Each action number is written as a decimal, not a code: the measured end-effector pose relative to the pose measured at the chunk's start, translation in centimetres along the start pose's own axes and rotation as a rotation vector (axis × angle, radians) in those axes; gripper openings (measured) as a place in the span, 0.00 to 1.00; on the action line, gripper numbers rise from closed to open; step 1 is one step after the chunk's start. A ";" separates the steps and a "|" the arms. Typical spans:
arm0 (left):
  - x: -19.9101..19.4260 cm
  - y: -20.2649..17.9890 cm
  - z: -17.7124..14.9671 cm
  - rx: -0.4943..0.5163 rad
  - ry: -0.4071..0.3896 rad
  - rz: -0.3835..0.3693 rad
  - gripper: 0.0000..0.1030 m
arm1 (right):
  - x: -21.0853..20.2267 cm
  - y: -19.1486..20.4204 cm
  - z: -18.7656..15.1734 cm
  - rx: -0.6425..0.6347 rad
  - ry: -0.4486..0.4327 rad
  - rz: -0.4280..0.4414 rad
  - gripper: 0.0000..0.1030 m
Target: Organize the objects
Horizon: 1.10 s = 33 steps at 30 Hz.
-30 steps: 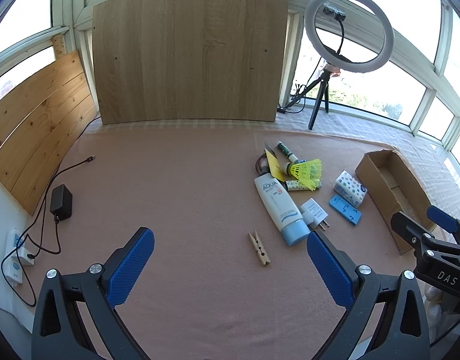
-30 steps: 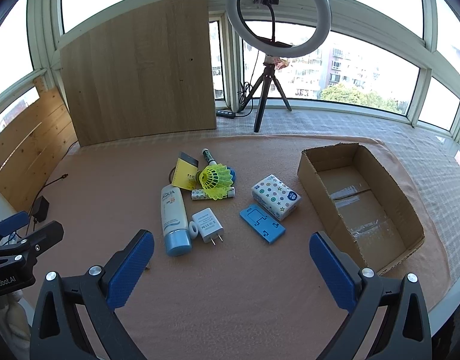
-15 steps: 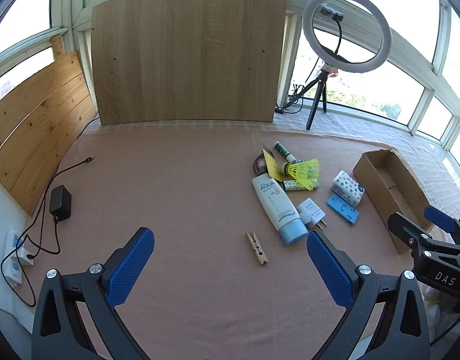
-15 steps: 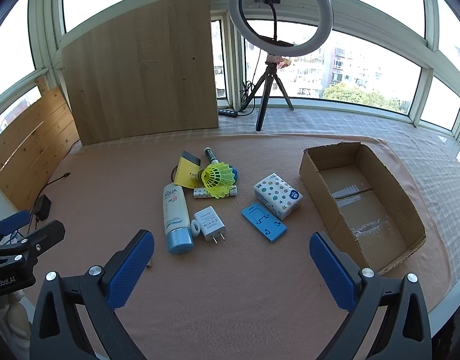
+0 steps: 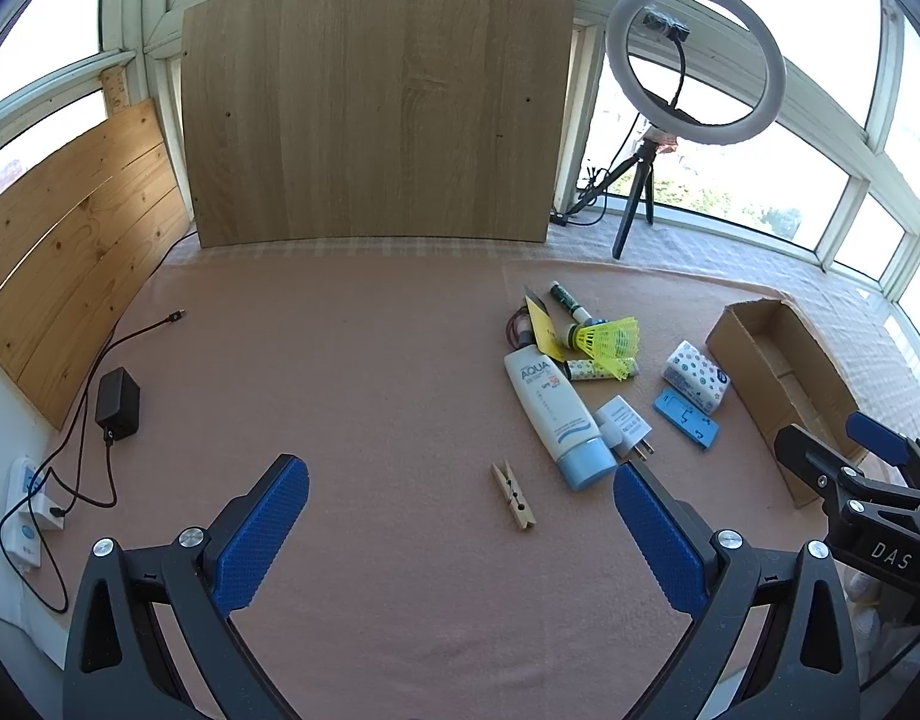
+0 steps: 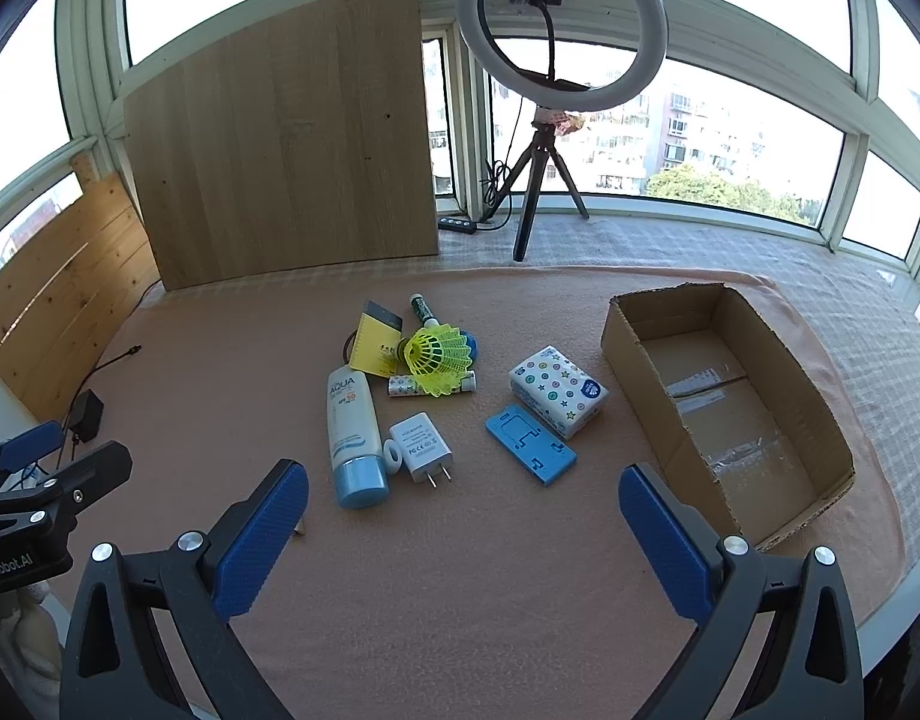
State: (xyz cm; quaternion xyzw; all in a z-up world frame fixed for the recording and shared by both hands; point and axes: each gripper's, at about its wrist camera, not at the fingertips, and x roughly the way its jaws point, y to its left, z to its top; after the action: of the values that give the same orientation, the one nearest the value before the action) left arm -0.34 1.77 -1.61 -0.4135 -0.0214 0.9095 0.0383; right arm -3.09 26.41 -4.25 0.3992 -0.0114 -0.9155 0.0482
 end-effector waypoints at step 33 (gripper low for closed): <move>12.9 -0.3 -0.4 -0.050 0.171 -0.206 0.93 | 14.7 1.8 4.5 0.050 0.312 0.344 0.68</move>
State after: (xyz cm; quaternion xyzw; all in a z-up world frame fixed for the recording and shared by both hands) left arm -8.46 3.25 -11.56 -0.4859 -0.0833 0.8613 0.1229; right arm -16.19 23.11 -11.79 0.5291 -0.0943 -0.8205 0.1947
